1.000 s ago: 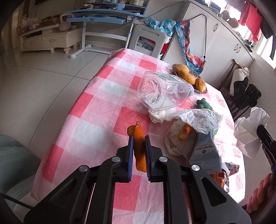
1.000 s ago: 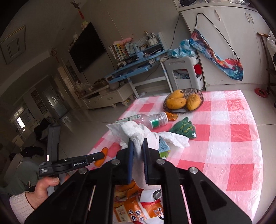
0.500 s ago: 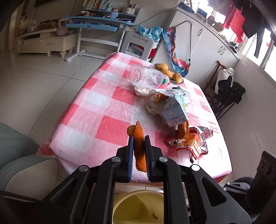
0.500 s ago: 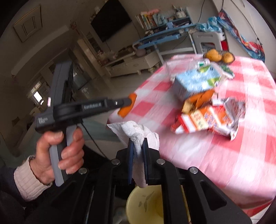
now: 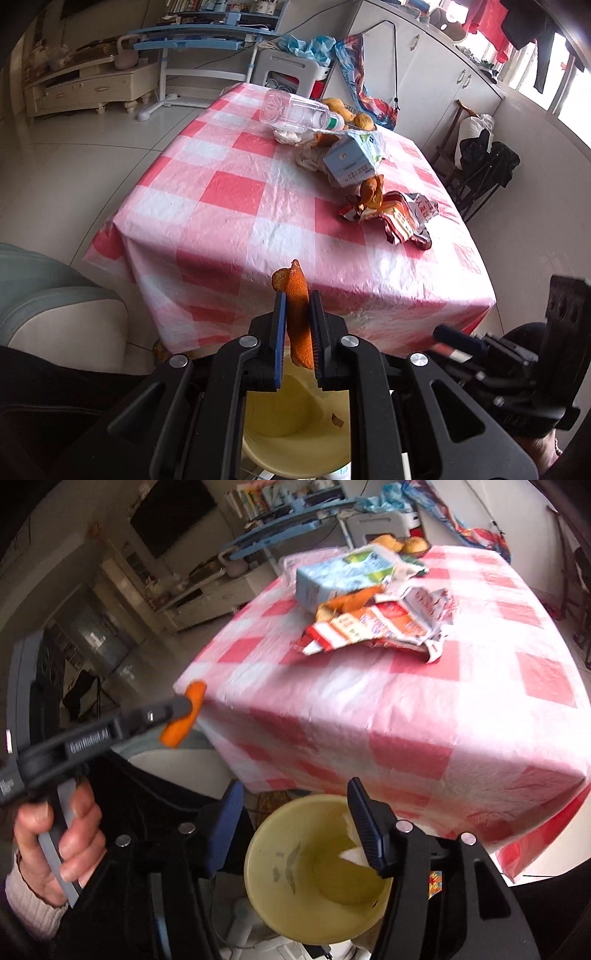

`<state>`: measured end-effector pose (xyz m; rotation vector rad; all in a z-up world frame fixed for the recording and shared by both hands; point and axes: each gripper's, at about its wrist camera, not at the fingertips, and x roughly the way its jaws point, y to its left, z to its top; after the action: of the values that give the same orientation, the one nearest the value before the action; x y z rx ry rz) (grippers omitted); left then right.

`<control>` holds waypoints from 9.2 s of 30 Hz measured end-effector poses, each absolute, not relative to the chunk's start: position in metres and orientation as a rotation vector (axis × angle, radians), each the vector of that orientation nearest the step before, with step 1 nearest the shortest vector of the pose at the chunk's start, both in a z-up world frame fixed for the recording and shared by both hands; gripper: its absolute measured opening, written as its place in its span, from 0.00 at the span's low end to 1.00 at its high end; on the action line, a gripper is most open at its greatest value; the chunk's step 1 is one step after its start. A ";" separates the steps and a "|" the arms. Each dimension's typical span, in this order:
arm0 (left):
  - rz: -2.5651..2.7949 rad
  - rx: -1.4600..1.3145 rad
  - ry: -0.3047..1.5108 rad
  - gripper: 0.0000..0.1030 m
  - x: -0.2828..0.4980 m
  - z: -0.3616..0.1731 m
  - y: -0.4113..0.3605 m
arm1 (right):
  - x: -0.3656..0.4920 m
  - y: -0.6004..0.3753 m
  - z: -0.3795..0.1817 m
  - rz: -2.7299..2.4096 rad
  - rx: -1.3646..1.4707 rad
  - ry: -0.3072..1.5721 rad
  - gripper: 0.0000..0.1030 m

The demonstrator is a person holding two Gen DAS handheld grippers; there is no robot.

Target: Collect trash

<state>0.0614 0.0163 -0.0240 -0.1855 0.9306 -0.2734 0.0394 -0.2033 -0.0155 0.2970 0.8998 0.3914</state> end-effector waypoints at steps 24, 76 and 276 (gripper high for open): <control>-0.185 -0.073 0.963 0.66 0.041 -0.037 0.005 | 0.018 -0.212 -0.003 0.272 0.299 0.760 0.75; -0.036 -0.205 0.900 0.72 0.050 -0.035 0.033 | 0.137 -0.250 0.029 0.153 0.151 0.760 0.77; -0.081 -0.174 0.863 0.84 0.026 -0.027 0.021 | 0.026 -0.162 -0.013 0.319 0.099 0.762 0.73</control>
<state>0.0263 0.0211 -0.0269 -0.1736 0.8630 -0.0814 0.0262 -0.1620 -0.0131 0.0987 0.7618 0.3190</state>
